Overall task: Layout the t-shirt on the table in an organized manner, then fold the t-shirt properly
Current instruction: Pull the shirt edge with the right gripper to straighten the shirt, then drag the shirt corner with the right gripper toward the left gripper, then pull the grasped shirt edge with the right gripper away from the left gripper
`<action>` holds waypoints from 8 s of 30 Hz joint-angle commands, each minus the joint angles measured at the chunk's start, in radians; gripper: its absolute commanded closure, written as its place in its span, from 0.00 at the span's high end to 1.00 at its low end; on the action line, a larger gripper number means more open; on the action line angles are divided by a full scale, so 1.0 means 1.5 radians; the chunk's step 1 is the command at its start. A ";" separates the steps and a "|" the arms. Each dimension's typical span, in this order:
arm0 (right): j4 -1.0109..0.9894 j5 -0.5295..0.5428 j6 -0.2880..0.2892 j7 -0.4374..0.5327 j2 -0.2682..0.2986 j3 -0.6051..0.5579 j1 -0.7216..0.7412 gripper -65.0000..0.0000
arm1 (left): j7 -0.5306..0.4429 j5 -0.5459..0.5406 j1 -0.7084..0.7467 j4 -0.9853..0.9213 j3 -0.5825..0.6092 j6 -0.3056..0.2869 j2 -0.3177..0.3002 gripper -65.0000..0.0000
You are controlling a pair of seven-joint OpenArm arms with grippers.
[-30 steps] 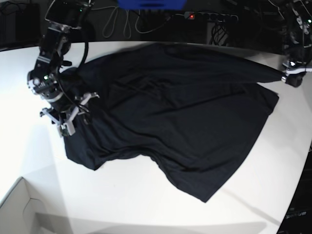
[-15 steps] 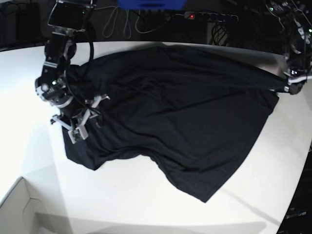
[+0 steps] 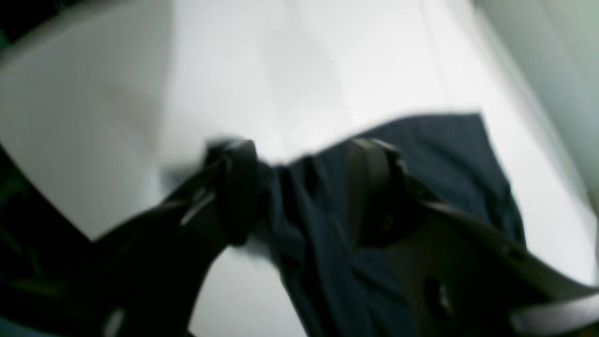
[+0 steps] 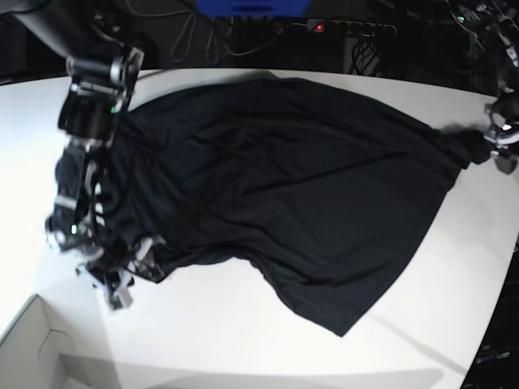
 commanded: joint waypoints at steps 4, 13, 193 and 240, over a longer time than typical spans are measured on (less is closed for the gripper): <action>-0.166 0.010 0.002 0.084 0.028 -0.051 0.111 0.60 | -0.008 -0.008 -0.052 0.026 0.004 -0.004 -0.006 0.46; -0.439 0.010 -0.172 0.308 0.067 -0.190 0.181 0.60 | -0.007 -0.001 -0.099 0.024 0.061 -0.003 -0.009 0.46; 0.456 0.011 -0.076 -0.109 0.019 -0.294 -0.434 0.65 | -0.010 -0.003 -0.140 -0.119 0.136 -0.003 -0.045 0.46; -0.016 0.010 -0.081 -0.051 0.046 -0.029 0.132 0.00 | -0.009 -0.002 -0.179 -0.119 0.140 -0.003 -0.039 0.46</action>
